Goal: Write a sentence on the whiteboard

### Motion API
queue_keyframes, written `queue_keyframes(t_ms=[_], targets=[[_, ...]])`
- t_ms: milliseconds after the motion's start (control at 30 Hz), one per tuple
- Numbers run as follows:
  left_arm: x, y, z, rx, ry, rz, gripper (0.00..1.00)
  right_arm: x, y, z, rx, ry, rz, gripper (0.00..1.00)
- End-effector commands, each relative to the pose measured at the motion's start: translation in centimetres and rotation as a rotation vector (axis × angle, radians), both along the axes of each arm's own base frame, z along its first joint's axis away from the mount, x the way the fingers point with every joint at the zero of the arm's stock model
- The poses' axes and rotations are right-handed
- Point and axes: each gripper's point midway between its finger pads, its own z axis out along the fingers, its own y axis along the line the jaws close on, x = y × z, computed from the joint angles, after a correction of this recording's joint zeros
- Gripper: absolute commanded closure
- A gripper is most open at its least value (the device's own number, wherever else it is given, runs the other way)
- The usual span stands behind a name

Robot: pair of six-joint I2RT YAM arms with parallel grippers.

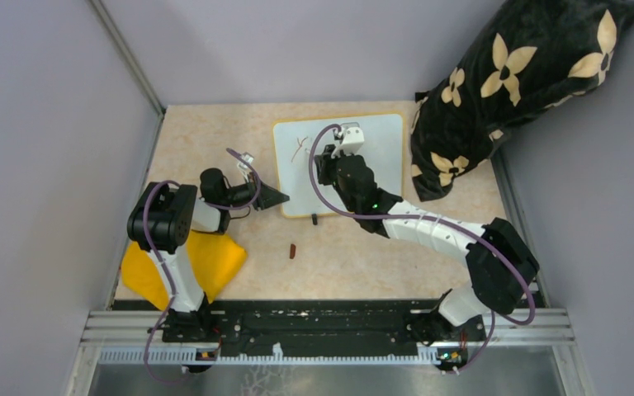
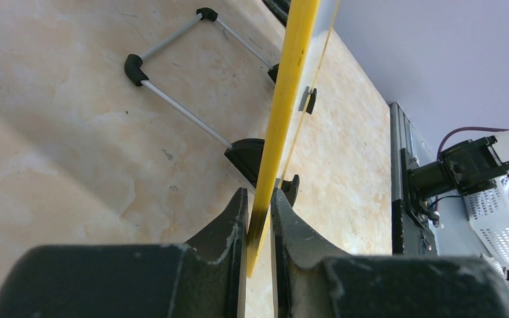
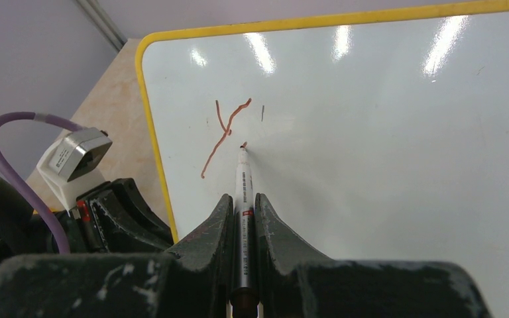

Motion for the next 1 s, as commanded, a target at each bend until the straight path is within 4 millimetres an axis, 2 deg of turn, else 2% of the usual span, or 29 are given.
queue_keyframes(t_ms=[0, 233, 500, 967], targets=[[-0.1, 0.0, -0.1, 0.011, -0.001, 0.005, 1.00, 0.0, -0.8, -0.3, -0.002, 0.005, -0.020, 1.00], [-0.1, 0.0, -0.1, 0.011, -0.001, 0.005, 1.00, -0.2, -2.1, -0.7, -0.013, 0.011, -0.047, 1.00], [-0.1, 0.0, -0.1, 0.012, -0.001, 0.003, 1.00, 0.4, -3.1, 0.3, -0.006, -0.009, -0.074, 1.00], [-0.1, 0.0, -0.2, 0.013, -0.001, 0.004, 1.00, 1.4, -2.5, 2.3, 0.006, -0.045, -0.068, 1.00]])
